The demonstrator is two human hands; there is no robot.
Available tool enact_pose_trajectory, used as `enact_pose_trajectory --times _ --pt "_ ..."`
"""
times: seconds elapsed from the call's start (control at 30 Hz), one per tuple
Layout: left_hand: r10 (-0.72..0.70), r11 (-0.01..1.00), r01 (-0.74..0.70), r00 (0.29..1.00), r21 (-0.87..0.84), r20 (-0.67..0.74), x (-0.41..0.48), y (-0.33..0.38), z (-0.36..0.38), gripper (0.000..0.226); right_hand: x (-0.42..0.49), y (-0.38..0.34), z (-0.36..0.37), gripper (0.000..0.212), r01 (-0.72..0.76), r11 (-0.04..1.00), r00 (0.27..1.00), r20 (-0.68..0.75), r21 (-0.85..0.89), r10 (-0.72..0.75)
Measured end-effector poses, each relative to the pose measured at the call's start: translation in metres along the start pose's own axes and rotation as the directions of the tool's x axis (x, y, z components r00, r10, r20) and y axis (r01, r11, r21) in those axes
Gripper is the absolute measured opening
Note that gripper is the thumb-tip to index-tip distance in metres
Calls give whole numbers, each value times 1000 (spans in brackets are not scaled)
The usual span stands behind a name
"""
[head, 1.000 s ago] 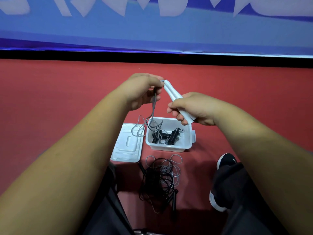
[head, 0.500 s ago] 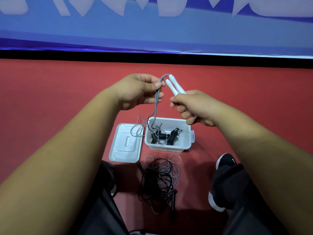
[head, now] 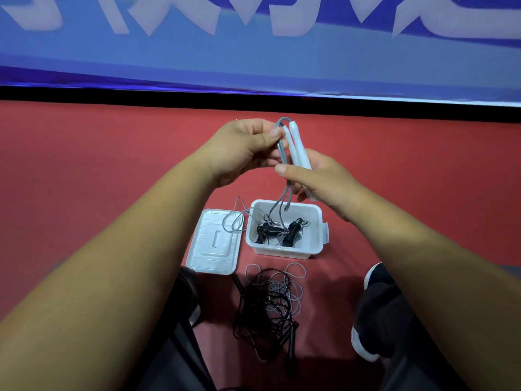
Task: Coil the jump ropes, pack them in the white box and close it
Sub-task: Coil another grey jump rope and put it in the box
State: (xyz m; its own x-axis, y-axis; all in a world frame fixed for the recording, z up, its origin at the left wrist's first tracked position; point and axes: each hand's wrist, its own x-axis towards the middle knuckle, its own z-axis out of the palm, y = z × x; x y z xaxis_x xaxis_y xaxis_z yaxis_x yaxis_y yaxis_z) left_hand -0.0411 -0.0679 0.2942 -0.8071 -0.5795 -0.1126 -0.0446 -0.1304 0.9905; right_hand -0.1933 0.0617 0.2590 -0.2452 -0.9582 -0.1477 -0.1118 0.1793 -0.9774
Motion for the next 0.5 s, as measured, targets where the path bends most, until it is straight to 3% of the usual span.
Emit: enact_pose_trajectory --times 0.2,0.4,0.5 --pt "3 983 8 998 185 -58 4 -7 -12 13 1 11 15 35 -84 976 996 55 200 74" --pt "-57 993 60 998 97 -39 5 -4 -13 11 3 11 19 32 -172 940 982 124 294 141" --pt "-92 994 95 994 61 -51 7 -5 -17 24 4 11 19 31 -170 950 981 134 263 138"
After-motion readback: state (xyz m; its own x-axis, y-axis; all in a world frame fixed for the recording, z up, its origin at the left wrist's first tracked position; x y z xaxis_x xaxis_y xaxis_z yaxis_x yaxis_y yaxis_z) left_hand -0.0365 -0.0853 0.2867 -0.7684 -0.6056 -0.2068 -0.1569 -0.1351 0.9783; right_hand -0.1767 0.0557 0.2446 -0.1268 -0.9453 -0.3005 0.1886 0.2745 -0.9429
